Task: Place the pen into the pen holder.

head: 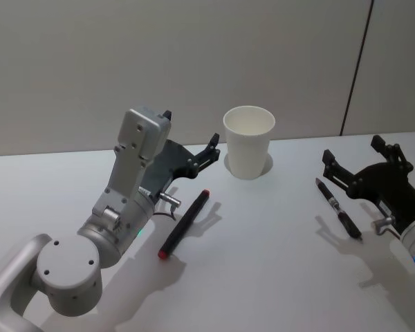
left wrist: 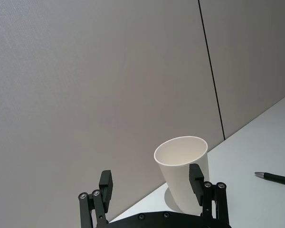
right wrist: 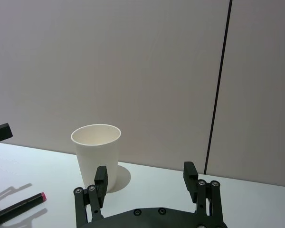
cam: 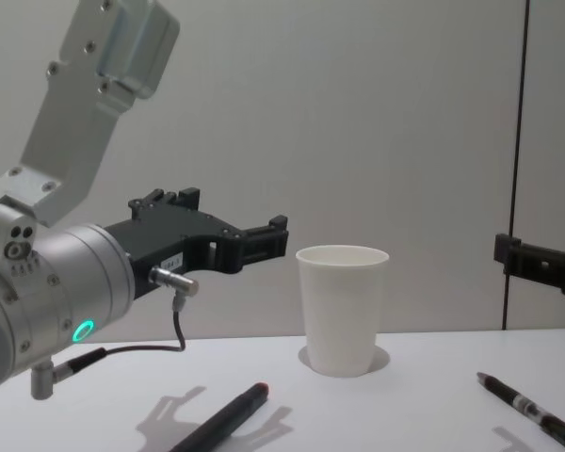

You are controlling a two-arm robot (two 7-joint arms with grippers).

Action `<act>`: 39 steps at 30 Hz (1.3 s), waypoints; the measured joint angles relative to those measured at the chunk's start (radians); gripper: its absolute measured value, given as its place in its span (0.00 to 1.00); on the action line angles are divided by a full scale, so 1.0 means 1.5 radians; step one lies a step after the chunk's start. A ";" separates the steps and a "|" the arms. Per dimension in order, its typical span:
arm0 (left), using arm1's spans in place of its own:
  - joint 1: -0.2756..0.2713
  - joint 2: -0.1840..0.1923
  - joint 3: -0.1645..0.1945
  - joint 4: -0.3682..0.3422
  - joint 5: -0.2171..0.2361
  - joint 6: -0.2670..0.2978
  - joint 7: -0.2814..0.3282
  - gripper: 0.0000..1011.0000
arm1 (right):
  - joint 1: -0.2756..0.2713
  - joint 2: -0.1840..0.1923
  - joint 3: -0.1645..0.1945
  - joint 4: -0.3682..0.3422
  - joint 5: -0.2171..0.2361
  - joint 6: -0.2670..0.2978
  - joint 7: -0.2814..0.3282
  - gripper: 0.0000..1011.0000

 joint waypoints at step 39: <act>0.000 0.000 0.000 0.000 0.000 0.000 0.000 0.99 | 0.000 0.000 0.000 0.000 0.000 0.000 0.000 0.99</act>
